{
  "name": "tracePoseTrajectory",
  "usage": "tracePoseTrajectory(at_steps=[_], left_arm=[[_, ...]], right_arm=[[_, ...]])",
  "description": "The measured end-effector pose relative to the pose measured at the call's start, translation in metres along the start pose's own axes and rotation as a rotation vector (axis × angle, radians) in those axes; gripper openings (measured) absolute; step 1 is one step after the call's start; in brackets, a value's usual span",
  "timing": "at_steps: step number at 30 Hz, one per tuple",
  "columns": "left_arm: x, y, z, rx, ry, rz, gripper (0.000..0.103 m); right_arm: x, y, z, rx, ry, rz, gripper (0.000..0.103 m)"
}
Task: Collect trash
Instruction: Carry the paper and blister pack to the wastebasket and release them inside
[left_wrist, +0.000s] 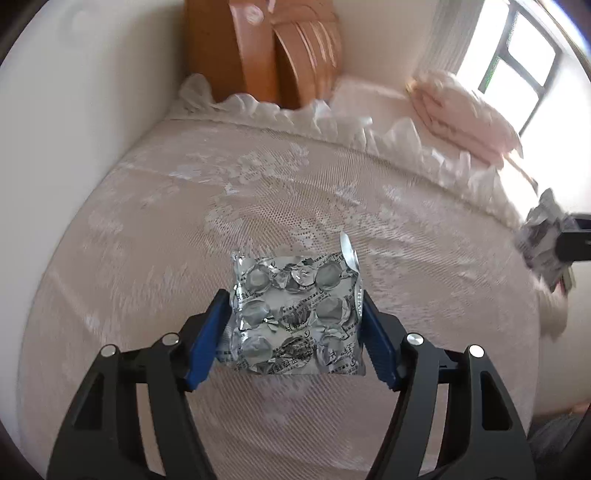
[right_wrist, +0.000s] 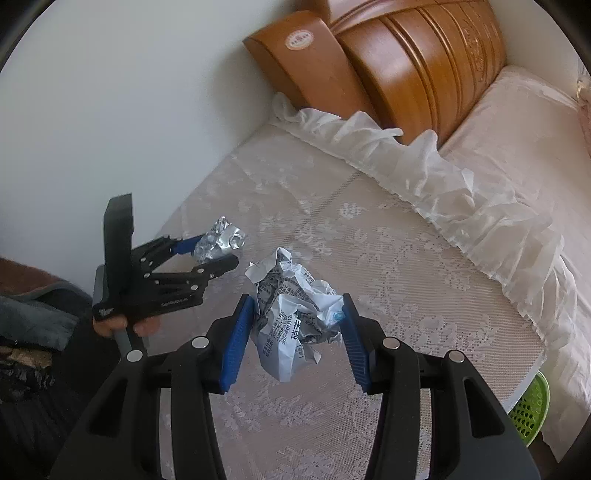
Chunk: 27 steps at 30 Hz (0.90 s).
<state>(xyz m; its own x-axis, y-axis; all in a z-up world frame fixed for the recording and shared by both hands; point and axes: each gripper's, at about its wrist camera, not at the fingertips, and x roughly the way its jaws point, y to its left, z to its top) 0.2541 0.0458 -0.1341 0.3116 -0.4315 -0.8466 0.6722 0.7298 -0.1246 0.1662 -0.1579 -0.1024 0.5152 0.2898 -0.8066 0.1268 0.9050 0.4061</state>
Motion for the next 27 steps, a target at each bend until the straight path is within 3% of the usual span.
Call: tracePoseTrajectory(at_steps=[4,8,11,15,22,27], left_arm=[[-0.032,-0.017,-0.019,-0.118,-0.035,0.048,0.066],[-0.067,-0.059,-0.042,-0.202,-0.052,0.107,0.066],[-0.086,-0.106,-0.056,-0.237,-0.066,0.124,0.066],[-0.093,-0.175,-0.063,-0.254,-0.079,0.09,0.066],[-0.066,-0.293,-0.049,-0.123,-0.044,-0.061,0.066],[-0.042,-0.364,-0.034,0.002,-0.006,-0.12,0.066]], right_arm=[[-0.009,-0.003,-0.009,-0.027,-0.003,0.062,0.048],[-0.031,-0.021,-0.026,-0.046,-0.013,0.096,0.048],[-0.057,-0.051,-0.047,-0.027,-0.025,0.099,0.048],[-0.092,-0.099,-0.074,0.012,-0.031,0.051,0.048],[-0.154,-0.203,-0.129,0.118,-0.054,-0.145,0.048],[-0.169,-0.255,-0.162,0.176,-0.042,-0.244,0.048]])
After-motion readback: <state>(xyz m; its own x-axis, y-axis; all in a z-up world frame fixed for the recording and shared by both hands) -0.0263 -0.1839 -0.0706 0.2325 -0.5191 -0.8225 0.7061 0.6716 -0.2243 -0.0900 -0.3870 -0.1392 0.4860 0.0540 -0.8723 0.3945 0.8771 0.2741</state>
